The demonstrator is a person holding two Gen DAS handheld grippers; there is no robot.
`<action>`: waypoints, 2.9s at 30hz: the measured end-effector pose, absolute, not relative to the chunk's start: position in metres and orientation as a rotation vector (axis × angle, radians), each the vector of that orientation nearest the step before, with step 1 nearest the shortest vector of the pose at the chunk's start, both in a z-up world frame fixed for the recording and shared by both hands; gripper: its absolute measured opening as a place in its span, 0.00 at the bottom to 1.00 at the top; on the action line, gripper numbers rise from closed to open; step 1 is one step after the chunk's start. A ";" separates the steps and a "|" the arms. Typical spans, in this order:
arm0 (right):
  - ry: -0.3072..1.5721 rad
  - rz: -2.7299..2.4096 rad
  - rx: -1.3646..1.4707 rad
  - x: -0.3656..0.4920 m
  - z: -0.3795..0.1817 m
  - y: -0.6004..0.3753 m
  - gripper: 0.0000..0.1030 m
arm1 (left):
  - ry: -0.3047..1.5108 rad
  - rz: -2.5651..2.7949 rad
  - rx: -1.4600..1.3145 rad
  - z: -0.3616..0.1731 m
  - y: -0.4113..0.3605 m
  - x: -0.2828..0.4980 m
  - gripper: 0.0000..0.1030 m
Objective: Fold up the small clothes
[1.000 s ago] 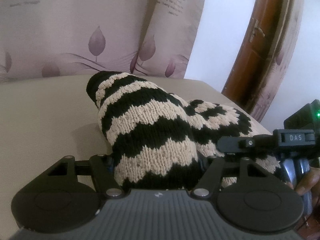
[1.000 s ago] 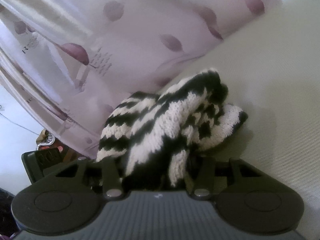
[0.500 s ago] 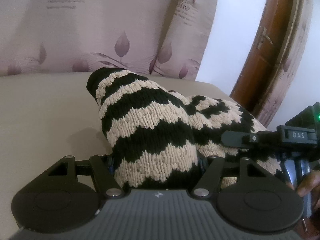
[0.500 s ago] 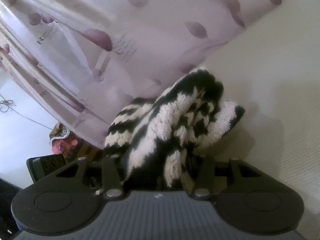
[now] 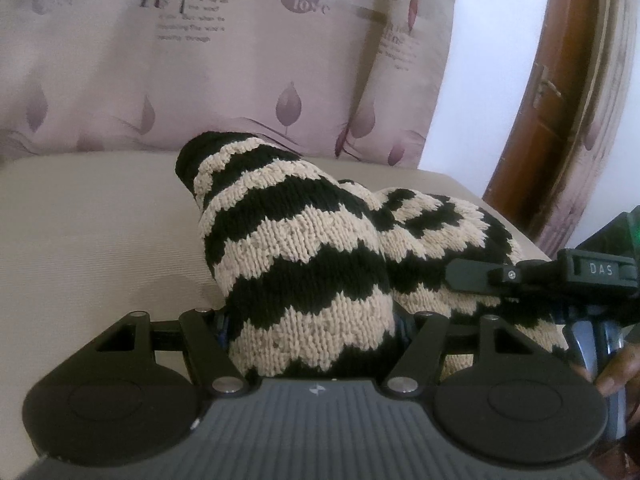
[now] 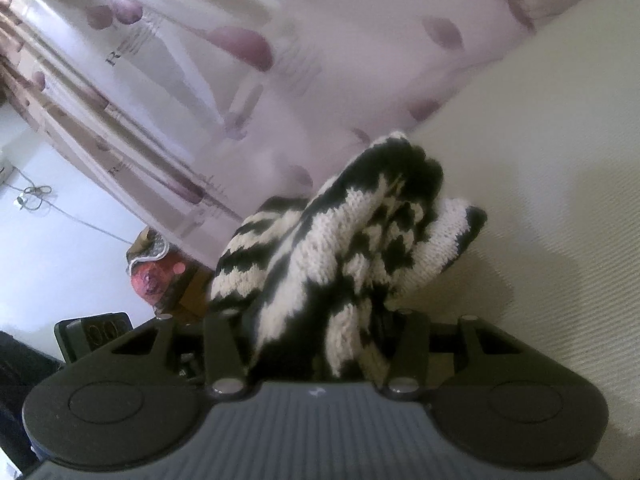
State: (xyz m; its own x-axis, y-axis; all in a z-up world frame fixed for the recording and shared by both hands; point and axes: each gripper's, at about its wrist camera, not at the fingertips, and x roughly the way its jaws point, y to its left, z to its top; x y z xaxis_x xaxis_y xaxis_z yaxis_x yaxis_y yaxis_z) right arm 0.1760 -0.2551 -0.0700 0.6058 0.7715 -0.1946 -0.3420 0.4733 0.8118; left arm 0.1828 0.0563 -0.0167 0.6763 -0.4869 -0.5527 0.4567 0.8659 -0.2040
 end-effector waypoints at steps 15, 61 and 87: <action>0.567 0.745 0.763 0.144 -0.062 -0.233 0.46 | 0.610 -0.502 -0.017 -0.013 0.076 0.153 0.65; 0.603 0.545 0.559 0.140 -0.086 -0.229 0.48 | 0.643 -0.410 -0.004 -0.058 0.076 0.164 0.80; 0.173 0.316 0.235 0.032 -0.028 -0.191 0.96 | 0.396 -0.154 0.090 -0.017 0.080 0.111 1.00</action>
State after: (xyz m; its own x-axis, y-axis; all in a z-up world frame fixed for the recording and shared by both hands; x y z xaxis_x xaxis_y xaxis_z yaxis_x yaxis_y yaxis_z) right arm 0.0318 -0.1906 -0.0282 0.9360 0.3267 -0.1308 -0.2868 0.9236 0.2545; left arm 0.1109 0.0800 -0.0172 0.9111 -0.1321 -0.3905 0.1670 0.9843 0.0567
